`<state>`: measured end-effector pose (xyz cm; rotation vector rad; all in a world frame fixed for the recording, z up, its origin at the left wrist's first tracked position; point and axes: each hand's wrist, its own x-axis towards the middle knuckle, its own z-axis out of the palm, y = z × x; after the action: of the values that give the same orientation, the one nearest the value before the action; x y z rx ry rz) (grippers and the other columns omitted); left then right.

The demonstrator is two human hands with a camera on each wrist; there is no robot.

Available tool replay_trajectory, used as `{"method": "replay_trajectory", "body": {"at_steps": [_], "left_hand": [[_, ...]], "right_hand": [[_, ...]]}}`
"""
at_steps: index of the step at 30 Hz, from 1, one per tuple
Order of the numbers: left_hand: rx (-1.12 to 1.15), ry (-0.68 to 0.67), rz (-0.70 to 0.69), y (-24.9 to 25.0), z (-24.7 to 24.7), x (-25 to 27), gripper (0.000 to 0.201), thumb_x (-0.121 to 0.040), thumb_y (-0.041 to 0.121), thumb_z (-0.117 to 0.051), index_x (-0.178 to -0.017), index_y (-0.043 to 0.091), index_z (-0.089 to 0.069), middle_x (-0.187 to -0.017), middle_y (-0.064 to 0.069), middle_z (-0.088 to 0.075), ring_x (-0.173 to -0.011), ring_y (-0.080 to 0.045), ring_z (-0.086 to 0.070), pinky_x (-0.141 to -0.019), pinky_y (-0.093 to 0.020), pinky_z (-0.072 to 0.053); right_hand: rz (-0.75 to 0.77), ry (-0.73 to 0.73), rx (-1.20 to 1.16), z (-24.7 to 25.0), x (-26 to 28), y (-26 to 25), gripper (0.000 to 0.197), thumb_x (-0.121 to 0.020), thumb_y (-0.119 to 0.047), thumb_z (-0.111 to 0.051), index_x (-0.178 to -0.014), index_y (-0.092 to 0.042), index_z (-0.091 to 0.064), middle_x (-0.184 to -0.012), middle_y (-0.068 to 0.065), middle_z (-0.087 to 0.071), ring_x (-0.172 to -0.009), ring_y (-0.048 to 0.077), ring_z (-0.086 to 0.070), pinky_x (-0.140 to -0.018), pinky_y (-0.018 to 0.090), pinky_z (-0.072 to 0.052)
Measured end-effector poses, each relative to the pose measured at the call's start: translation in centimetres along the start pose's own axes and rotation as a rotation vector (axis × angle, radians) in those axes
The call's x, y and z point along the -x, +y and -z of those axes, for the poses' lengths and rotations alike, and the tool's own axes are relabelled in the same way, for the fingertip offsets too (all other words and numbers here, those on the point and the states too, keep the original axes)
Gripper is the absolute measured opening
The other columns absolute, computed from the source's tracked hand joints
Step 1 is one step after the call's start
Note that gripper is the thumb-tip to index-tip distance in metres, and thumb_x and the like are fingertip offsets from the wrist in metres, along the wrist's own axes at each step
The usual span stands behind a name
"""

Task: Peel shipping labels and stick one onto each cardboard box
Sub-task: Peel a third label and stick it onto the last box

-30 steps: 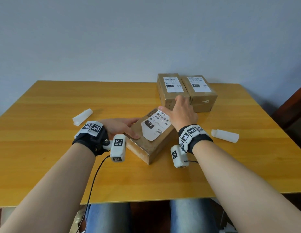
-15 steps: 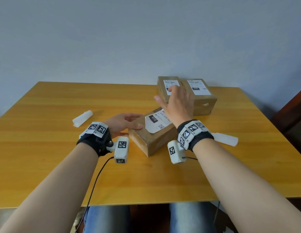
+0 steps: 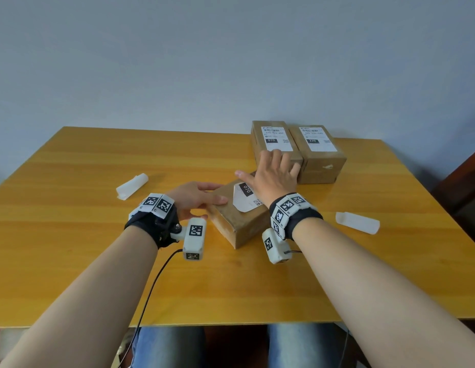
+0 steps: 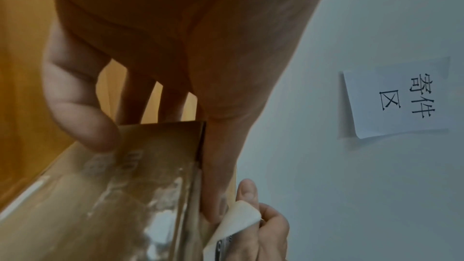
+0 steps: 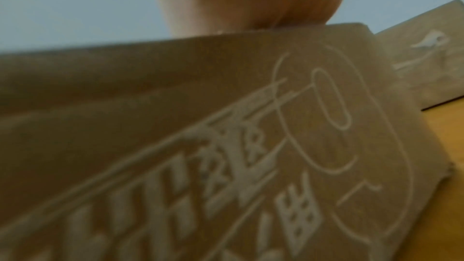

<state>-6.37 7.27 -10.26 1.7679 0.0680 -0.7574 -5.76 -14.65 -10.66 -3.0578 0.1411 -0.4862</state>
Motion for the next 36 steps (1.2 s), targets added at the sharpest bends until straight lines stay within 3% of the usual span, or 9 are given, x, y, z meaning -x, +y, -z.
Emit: {"method": "replay_trajectory", "body": {"at_steps": [8, 18, 23, 26, 30, 33, 36], "left_hand": [[0.124, -0.029, -0.024, -0.5, -0.1, -0.2, 0.045, -0.085, 0.017, -0.083, -0.127, 0.018, -0.068, -0.111, -0.007, -0.078, -0.099, -0.018, -0.074, -0.074, -0.032, -0.063], [0.132, -0.027, -0.048, -0.8, -0.3, -0.3, 0.037, -0.085, 0.019, -0.082, -0.120, 0.016, -0.071, -0.106, -0.007, -0.077, -0.097, -0.018, -0.073, -0.072, -0.031, -0.062], [0.141, -0.009, -0.049, -1.2, -0.4, -0.4, 0.032, -0.089, 0.017, -0.078, -0.121, 0.013, -0.072, -0.105, -0.010, -0.077, -0.095, -0.018, -0.073, -0.071, -0.030, -0.062], [0.145, -0.006, -0.046, -1.3, -0.4, -0.2, 0.031, -0.088, 0.020, -0.080, -0.118, 0.014, -0.073, -0.108, -0.009, -0.076, -0.100, -0.019, -0.072, -0.076, -0.033, -0.063], [0.145, 0.036, -0.042, -1.2, -0.6, 0.3, 0.040, -0.085, 0.028, -0.083, -0.121, 0.018, -0.072, -0.117, -0.009, -0.075, -0.109, -0.024, -0.072, -0.084, -0.039, -0.063], [0.130, 0.075, -0.047, -0.8, -1.0, 0.5, 0.038, -0.087, 0.027, -0.082, -0.122, 0.018, -0.071, -0.120, -0.010, -0.072, -0.107, -0.025, -0.071, -0.082, -0.040, -0.063], [0.106, 0.107, -0.038, -0.2, -1.4, 0.4, 0.037, -0.087, 0.024, -0.082, -0.120, 0.015, -0.068, -0.122, -0.012, -0.070, -0.104, -0.027, -0.072, -0.082, -0.043, -0.064]], "right_hand": [[0.056, -0.062, -0.069, -0.3, 1.0, -0.5, 0.090, -0.083, -0.091, -0.022, -0.136, -0.020, -0.040, -0.135, 0.007, -0.046, -0.123, 0.031, -0.040, -0.100, 0.050, -0.035], [0.086, -0.112, -0.064, 0.5, 3.1, -2.4, 0.093, -0.083, -0.091, -0.024, -0.142, -0.020, -0.034, -0.147, 0.010, -0.038, -0.131, 0.032, -0.034, -0.104, 0.053, -0.028], [0.111, -0.158, -0.089, 0.6, 3.8, -3.4, 0.101, -0.077, -0.094, -0.017, -0.147, -0.022, -0.027, -0.152, 0.008, -0.031, -0.136, 0.032, -0.028, -0.109, 0.055, -0.025], [0.105, -0.169, -0.154, 1.0, 4.0, -3.3, 0.096, -0.082, -0.092, -0.020, -0.148, -0.022, -0.027, -0.155, 0.009, -0.029, -0.140, 0.033, -0.025, -0.112, 0.059, -0.022], [-0.110, -0.145, -0.249, 2.5, 4.0, -1.8, 0.093, -0.085, -0.091, -0.021, -0.148, -0.023, -0.029, -0.153, 0.010, -0.032, -0.143, 0.034, -0.024, -0.111, 0.064, -0.024], [-0.322, -0.255, -0.375, 3.0, 3.6, -0.5, 0.093, -0.084, -0.091, -0.028, -0.150, -0.025, -0.024, -0.153, 0.006, -0.022, -0.143, 0.035, -0.019, -0.108, 0.068, -0.029], [-0.416, -0.277, -0.634, 2.9, 3.3, 0.0, 0.069, -0.096, -0.061, -0.051, -0.149, -0.026, -0.024, -0.153, 0.006, -0.018, -0.139, 0.036, -0.022, -0.107, 0.050, -0.038]]}}
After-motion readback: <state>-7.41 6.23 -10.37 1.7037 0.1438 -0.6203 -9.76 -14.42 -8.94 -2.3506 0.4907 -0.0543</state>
